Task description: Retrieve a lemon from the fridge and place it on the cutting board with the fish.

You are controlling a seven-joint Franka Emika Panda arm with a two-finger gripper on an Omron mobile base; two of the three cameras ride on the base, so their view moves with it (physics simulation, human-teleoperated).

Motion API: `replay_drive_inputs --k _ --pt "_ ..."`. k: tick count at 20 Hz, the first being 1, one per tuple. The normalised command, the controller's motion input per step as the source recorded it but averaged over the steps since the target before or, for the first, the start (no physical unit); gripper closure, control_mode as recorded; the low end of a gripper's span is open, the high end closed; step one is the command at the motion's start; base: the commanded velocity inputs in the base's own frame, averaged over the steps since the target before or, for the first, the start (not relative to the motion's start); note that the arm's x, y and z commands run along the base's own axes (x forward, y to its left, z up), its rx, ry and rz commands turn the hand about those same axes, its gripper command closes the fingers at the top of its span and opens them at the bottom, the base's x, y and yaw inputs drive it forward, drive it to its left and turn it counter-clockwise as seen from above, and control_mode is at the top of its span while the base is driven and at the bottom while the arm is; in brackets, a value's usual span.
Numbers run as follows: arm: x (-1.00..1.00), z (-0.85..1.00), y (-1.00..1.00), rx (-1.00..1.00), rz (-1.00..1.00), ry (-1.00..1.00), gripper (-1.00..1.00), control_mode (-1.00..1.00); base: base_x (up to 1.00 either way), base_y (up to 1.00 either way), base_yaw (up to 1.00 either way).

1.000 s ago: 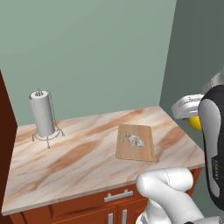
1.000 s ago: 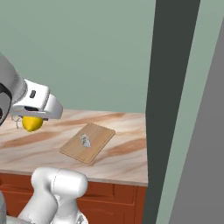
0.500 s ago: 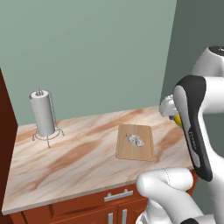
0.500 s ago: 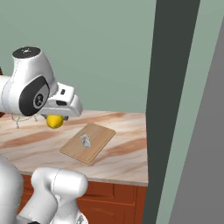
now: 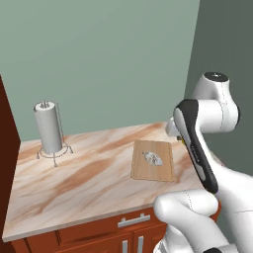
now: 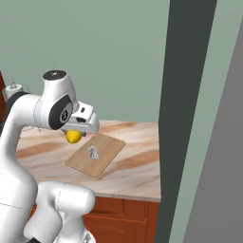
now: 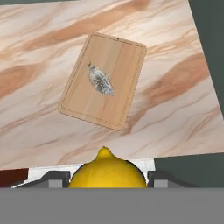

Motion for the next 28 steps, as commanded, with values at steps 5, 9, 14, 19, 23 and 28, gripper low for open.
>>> replay_drive_inputs --k 5,9,14,19,23,28 --pt "0.6 -0.44 -0.03 -0.03 -0.22 0.08 1.0 -1.0 0.0 0.0 0.0" --pt "0.55 -0.1 0.0 0.01 -0.16 0.01 1.0 -1.0 0.0 0.0 0.0" --pt "0.63 -0.22 0.0 0.03 -0.12 0.05 1.0 -1.0 0.0 0.0 0.0" --pt "0.59 -0.52 0.0 0.01 -0.14 0.05 1.0 -1.0 0.0 0.0 0.0" --pt "0.5 -0.59 0.0 0.0 -0.15 0.0 1.0 -1.0 0.0 0.0 0.0" --pt "0.51 -0.48 -0.03 0.0 -0.11 0.0 1.0 -1.0 0.0 0.0 0.0"
